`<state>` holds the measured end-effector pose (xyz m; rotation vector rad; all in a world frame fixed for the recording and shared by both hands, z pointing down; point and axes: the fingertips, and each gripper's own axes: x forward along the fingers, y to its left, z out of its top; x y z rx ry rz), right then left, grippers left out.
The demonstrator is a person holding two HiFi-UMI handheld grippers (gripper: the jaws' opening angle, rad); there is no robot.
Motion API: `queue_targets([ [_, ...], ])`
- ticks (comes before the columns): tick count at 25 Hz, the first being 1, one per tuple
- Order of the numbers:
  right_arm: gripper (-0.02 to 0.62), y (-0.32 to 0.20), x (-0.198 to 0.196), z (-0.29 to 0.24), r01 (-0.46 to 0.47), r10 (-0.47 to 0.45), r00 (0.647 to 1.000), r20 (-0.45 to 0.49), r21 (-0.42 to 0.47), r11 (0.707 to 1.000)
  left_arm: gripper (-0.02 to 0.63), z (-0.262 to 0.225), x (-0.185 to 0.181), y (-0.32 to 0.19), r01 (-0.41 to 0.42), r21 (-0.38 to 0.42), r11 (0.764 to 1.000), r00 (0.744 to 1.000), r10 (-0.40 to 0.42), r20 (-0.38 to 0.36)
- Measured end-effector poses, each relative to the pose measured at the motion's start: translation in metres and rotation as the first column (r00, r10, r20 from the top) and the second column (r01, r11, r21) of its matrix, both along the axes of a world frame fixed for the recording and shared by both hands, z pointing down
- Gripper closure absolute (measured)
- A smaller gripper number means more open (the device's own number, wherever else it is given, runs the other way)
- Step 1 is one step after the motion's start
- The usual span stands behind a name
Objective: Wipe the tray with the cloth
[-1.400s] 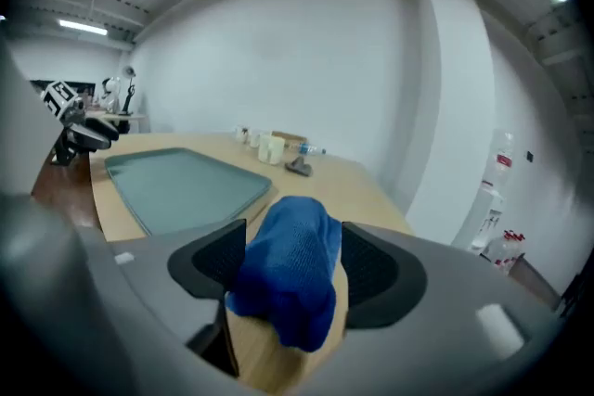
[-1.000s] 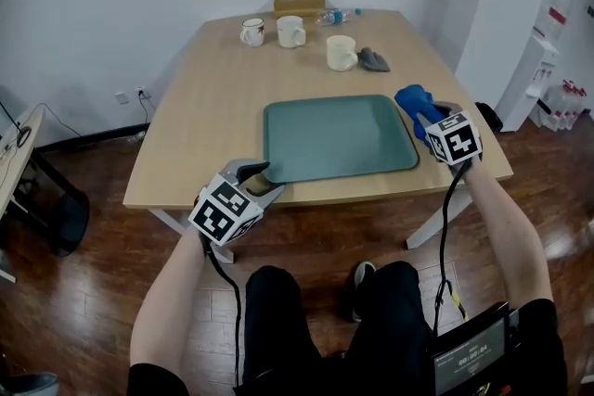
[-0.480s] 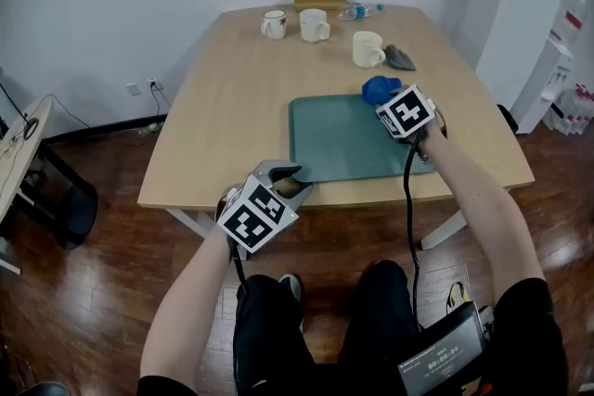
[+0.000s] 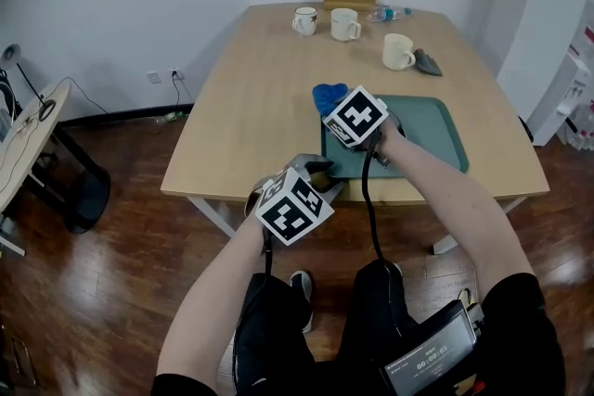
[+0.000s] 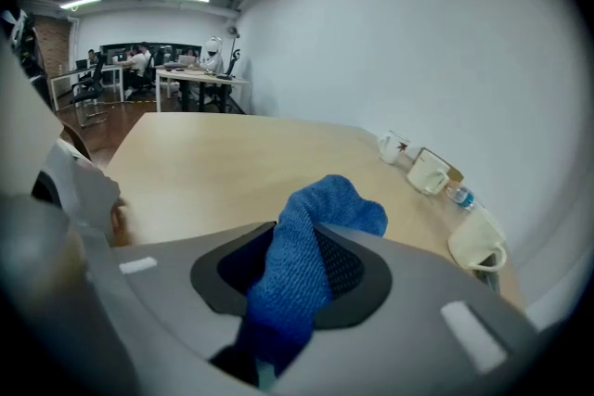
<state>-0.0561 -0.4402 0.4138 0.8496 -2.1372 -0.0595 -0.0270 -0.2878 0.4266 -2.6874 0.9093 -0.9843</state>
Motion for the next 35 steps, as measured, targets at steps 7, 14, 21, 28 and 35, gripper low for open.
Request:
queue_targets([
  [7, 0.482, -0.002, 0.055, -0.002, -0.041, 0.044, 0.995, -0.085, 0.037, 0.998, 0.466, 0.000, -0.001, -0.001, 0.006, 0.007, 1.000, 1.000, -0.006, 0.002],
  [14, 0.482, -0.009, 0.160, 0.000, -0.199, 0.200, 0.980, -0.023, 0.029, 0.980, 0.466, 0.001, -0.004, -0.001, -0.006, 0.001, 1.000, 1.000, 0.006, -0.001],
  [21, 0.480, -0.029, 0.252, -0.006, -0.438, 0.443, 0.894, -0.074, 0.071, 0.896, 0.466, 0.000, -0.003, -0.003, -0.002, 0.013, 1.000, 1.000, 0.002, -0.004],
  [28, 0.480, -0.013, 0.188, 0.003, -0.353, 0.353, 0.935, 0.011, 0.003, 0.936, 0.466, 0.002, -0.002, -0.002, 0.002, 0.017, 1.000, 1.000, -0.001, -0.004],
  [35, 0.480, 0.014, 0.074, 0.004, -0.175, 0.175, 0.984, 0.018, -0.021, 0.984, 0.467, 0.002, -0.002, -0.003, 0.001, 0.015, 1.000, 1.000, -0.001, -0.003],
])
